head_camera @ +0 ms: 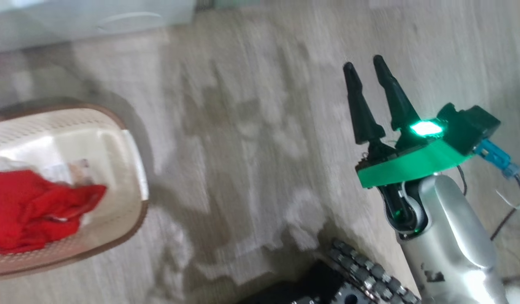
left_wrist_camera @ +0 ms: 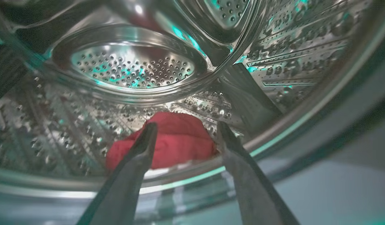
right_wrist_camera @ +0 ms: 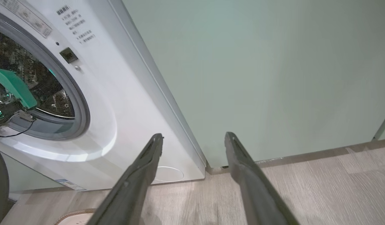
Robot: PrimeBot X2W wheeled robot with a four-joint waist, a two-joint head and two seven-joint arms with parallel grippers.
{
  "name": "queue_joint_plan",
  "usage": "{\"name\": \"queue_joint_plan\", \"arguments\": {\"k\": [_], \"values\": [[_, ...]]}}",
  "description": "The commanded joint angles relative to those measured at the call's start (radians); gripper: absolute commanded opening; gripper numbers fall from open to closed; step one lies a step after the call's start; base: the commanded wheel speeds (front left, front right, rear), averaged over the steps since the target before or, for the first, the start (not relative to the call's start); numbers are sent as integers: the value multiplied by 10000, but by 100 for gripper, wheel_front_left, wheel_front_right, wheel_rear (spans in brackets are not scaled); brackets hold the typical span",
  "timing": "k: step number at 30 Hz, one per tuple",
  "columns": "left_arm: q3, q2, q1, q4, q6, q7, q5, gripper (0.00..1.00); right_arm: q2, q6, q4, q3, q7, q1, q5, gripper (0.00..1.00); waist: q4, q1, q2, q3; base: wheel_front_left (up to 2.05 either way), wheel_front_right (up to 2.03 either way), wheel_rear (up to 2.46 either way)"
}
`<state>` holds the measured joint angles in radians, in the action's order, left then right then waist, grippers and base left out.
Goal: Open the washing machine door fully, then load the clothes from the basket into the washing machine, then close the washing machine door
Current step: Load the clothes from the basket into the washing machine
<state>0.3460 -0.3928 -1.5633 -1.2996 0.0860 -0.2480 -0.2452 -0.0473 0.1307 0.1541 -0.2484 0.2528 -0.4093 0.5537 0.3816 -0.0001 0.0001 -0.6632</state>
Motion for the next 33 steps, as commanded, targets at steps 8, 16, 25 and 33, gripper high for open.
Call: {"name": "queue_joint_plan", "arguments": {"k": [8, 16, 25, 33], "values": [[-164, 346, 2485, 1697, 304, -133, -458, 100, -135, 0, -141, 610, 90, 1063, -749, 100, -1569, 1, -1, 2212, 0, 0, 0], [-528, 1067, 6157, 4301, 178, -136, -774, 100, -475, 0, -118, 998, 90, 1809, -953, 100, -2418, 1, -1, 3738, 0, 0, 0], [-1162, 1638, 9839, 7429, -641, -136, -483, 100, -703, 0, -212, 1322, 90, 2556, -1029, 100, -3056, 1, -1, 4824, 0, 0, 0], [-1711, 2150, 12575, 9988, -1065, -137, 279, 100, -708, 0, -230, 1401, 90, 3102, -1074, 100, -3337, 1, -1, 5579, 0, 0, 0]]}}
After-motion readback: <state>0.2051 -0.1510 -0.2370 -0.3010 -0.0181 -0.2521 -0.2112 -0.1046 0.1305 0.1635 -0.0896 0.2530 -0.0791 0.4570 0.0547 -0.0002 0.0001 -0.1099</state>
